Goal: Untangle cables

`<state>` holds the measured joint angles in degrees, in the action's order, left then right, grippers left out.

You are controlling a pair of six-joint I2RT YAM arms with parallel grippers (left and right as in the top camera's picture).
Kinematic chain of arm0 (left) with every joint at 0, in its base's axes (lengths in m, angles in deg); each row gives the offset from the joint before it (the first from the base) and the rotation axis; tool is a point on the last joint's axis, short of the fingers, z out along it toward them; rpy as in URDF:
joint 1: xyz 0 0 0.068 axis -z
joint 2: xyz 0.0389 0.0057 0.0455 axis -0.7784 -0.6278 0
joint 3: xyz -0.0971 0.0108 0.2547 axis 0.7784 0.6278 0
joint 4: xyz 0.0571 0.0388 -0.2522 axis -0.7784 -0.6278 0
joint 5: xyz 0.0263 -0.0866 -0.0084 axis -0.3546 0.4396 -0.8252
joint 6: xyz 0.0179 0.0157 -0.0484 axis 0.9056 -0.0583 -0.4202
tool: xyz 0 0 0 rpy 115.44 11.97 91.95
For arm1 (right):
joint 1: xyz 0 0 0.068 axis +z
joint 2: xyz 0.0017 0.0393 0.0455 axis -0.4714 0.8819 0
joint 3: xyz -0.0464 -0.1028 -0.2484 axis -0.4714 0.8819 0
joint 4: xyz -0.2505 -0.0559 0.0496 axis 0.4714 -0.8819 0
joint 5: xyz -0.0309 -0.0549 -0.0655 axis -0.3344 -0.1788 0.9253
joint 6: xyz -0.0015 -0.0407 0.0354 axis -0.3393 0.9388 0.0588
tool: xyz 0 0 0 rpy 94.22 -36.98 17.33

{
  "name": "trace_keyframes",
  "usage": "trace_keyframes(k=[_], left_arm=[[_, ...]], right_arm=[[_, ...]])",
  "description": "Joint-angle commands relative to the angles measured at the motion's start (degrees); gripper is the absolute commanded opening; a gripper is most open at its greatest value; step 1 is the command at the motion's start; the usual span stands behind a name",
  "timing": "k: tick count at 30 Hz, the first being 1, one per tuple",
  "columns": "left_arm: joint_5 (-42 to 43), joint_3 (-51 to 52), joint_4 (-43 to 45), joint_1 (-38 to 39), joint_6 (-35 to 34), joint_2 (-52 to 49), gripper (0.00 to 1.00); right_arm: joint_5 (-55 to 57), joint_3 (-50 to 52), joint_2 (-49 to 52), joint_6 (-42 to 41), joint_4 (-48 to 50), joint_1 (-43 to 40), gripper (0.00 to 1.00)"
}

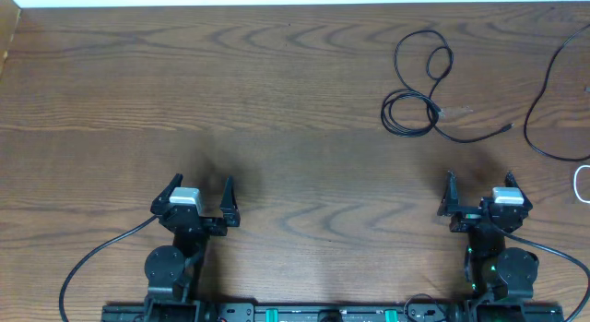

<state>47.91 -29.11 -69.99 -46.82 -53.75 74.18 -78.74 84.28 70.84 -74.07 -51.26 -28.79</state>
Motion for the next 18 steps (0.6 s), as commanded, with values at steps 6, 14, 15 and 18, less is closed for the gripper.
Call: trace_keyframes(k=[6, 14, 15, 18], left_arm=[[-0.04, 1.16, -1.7, 0.28, -0.5, 0.35, 0.99], [-0.04, 1.16, -1.7, 0.28, -0.5, 0.35, 0.99], [-0.04, 1.16, -1.7, 0.28, -0.5, 0.35, 0.99], [-0.04, 1.16, -1.7, 0.28, -0.5, 0.35, 0.99]], right_arm=[[0.11, 0.11, -0.31, 0.9, -0.24, 0.02, 0.99], [0.11, 0.11, -0.31, 0.9, -0.24, 0.02, 0.99], [0.11, 0.11, -0.31, 0.9, -0.24, 0.02, 0.99], [0.11, 0.11, -0.31, 0.9, -0.24, 0.02, 0.99]])
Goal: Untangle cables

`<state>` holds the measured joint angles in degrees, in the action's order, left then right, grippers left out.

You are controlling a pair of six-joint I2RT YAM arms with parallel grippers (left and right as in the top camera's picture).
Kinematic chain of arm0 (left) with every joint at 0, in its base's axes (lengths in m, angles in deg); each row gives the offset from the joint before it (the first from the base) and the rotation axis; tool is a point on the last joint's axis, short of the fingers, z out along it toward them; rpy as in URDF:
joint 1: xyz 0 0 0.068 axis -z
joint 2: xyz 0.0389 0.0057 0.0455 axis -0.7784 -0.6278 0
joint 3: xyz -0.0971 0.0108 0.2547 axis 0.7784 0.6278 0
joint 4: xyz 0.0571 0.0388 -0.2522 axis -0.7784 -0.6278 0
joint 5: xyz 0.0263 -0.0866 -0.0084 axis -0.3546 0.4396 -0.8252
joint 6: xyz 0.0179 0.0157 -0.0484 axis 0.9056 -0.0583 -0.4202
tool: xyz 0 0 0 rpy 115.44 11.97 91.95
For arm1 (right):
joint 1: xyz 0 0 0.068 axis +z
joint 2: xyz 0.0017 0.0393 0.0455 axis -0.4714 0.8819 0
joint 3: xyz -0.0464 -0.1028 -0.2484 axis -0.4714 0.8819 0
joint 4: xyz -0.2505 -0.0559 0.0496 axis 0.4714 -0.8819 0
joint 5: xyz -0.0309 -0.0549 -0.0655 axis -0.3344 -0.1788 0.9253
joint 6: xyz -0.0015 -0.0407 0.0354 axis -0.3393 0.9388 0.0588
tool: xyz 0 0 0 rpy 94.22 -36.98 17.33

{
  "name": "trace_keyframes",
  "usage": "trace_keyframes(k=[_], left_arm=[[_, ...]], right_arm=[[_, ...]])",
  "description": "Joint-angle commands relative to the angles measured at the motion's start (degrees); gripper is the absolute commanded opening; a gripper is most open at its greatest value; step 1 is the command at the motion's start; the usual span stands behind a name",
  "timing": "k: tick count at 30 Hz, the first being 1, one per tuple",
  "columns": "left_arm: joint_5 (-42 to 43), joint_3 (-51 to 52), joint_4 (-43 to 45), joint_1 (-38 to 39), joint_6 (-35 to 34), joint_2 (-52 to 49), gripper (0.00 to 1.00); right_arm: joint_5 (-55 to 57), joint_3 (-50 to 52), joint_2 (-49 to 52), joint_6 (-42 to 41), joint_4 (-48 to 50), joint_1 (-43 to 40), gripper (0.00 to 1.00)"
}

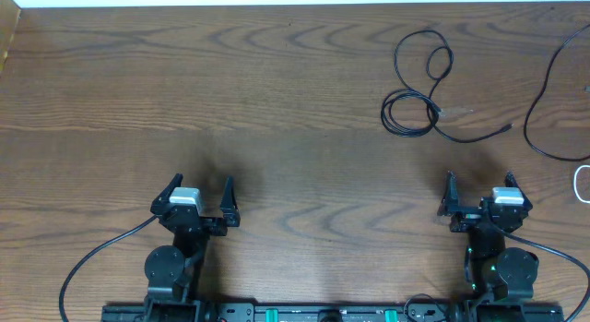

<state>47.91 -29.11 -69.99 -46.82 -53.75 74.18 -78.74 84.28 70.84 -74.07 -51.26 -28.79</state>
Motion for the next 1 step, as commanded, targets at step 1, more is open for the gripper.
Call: trace_keyframes(k=[1], left_arm=[[-0.04, 1.16, -1.7, 0.28, -0.5, 0.35, 1.0]], right_arm=[[0.09, 0.11, -0.31, 0.9, -0.24, 0.02, 0.99]])
